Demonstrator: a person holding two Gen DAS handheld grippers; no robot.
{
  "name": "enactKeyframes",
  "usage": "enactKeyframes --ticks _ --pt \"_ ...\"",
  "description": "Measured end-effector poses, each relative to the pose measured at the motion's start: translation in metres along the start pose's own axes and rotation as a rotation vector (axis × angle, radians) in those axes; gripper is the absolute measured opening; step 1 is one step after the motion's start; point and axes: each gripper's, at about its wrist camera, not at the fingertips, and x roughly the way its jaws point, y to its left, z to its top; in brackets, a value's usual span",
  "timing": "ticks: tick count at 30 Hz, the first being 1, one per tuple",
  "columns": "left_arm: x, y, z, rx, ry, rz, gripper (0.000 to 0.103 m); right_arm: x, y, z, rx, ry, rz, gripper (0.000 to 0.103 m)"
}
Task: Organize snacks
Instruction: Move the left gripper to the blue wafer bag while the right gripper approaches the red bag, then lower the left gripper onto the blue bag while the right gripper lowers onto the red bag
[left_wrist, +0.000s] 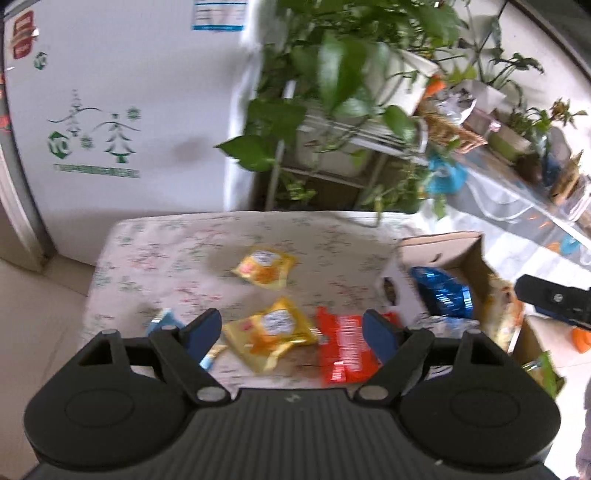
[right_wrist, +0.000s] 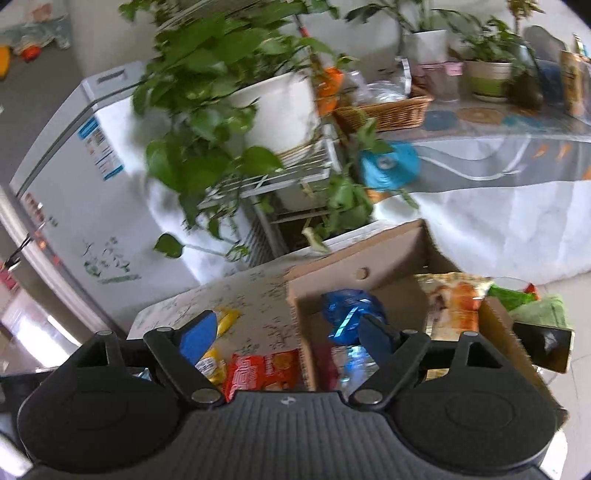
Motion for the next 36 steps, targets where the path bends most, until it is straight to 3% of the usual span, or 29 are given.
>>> enactKeyframes --ticks 13,19,26,29,36 --pt "0.018 0.063 -0.01 -0.075 0.048 0.08 0.086 0.033 0.031 -0.013 -0.073 0.073 0.11 0.091" --pt "0.036 0.082 -0.015 -0.112 0.078 0.101 0.086 0.056 0.049 -0.028 -0.181 0.099 0.134 0.092" --pt "0.06 0.093 -0.024 -0.073 0.107 0.133 0.087 0.083 0.062 -0.048 -0.194 0.148 0.08 0.092" --pt "0.067 0.1 -0.025 -0.104 0.118 0.109 0.087 0.094 0.064 -0.057 -0.168 0.175 0.053 0.092" --pt "0.082 0.096 -0.029 -0.064 0.124 0.09 0.087 0.116 0.065 -0.069 -0.161 0.201 -0.063 0.092"
